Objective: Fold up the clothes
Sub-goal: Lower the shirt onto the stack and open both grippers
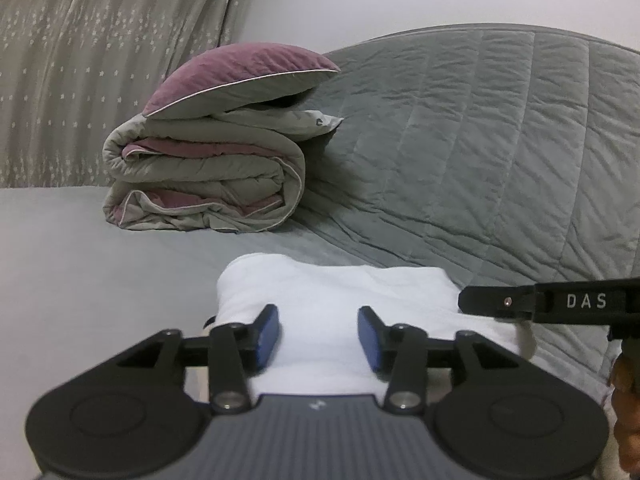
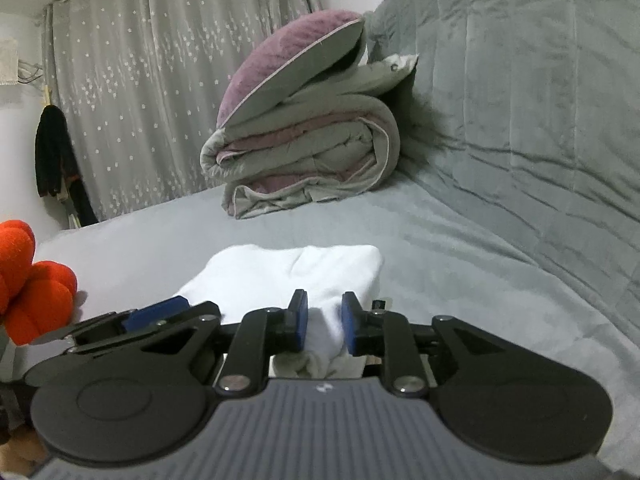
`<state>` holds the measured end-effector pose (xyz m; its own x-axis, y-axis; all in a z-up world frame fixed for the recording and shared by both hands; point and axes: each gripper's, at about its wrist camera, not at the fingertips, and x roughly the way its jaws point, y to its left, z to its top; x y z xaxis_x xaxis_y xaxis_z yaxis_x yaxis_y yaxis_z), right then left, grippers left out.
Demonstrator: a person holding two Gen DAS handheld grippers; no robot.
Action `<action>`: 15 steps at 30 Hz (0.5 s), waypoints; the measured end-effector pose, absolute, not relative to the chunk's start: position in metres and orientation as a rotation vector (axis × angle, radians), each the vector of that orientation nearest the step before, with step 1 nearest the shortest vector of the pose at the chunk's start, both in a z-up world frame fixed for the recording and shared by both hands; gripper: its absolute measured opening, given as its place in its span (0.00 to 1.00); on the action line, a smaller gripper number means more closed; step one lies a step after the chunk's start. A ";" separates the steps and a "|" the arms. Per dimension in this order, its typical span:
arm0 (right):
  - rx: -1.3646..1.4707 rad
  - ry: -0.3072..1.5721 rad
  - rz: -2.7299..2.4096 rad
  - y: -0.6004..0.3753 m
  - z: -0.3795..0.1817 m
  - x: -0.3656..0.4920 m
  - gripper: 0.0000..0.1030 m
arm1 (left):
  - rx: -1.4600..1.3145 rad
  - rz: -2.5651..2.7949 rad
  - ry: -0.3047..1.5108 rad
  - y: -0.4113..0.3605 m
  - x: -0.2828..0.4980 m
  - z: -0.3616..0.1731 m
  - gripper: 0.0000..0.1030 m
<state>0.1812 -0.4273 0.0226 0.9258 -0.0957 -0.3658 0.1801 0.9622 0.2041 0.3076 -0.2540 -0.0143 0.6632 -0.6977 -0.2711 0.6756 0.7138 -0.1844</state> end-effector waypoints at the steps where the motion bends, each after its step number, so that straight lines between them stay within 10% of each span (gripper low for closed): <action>1: 0.233 0.357 -0.143 -0.427 0.024 0.181 0.23 | -0.069 -0.773 0.344 -0.255 0.307 -0.012 0.52; 15: 0.234 0.416 -0.186 -0.413 0.045 0.160 0.47 | 0.053 -0.677 0.538 -0.237 0.258 0.044 0.79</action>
<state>0.1600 -0.4128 0.0447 0.8985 -0.1299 -0.4194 0.2252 0.9563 0.1863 0.2584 -0.2374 0.0436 0.6491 -0.5822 -0.4896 0.6087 0.7835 -0.1247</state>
